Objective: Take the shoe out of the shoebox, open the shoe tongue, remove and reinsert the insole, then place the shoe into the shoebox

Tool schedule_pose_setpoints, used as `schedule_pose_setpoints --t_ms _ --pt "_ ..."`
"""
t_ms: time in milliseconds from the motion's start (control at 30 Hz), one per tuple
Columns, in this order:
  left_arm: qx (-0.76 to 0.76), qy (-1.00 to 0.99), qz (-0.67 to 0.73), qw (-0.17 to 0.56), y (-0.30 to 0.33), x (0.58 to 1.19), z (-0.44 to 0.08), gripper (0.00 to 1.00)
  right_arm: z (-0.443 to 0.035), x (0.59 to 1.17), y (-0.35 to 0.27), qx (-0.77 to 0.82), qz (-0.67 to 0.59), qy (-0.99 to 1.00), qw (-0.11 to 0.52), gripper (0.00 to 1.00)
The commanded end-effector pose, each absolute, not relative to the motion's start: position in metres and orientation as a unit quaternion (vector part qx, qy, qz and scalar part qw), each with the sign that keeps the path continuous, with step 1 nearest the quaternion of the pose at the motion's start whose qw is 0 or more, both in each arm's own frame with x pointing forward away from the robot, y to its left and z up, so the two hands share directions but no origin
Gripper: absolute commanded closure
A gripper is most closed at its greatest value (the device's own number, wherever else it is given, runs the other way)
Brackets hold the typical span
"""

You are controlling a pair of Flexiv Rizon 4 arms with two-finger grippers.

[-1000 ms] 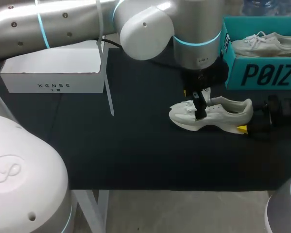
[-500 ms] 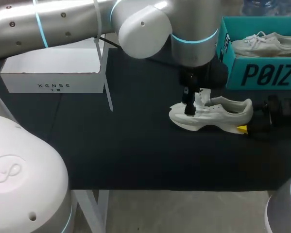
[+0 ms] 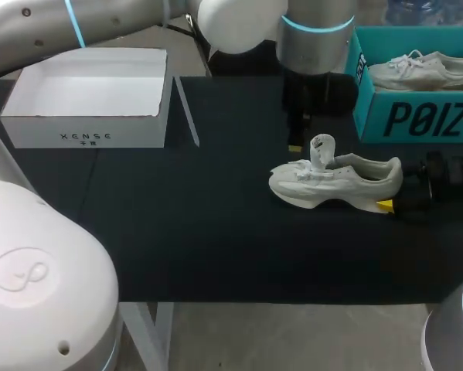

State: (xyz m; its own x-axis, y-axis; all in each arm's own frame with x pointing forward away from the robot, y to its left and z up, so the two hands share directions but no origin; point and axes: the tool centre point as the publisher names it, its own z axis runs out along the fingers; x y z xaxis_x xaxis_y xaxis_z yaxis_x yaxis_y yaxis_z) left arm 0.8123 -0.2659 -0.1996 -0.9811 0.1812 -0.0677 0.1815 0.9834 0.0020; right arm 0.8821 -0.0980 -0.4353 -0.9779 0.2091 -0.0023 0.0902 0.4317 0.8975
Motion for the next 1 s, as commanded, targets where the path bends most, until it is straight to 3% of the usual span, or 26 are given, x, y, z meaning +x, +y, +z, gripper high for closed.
schedule_pose_setpoints --t_ms 33,300,1000 --pt "0.108 0.994 -0.015 0.030 -0.267 0.816 -0.198 1.00 -0.449 0.880 -0.096 0.090 0.524 0.845 0.056 1.00" --pt "0.133 0.990 -0.023 0.037 -0.311 0.834 -0.202 1.00 -0.449 0.880 -0.096 0.090 0.524 0.845 0.056 1.00" --pt "0.112 0.993 -0.028 0.016 -0.401 0.888 -0.294 1.00 -0.449 0.880 -0.096 0.090 0.524 0.845 0.056 1.00"
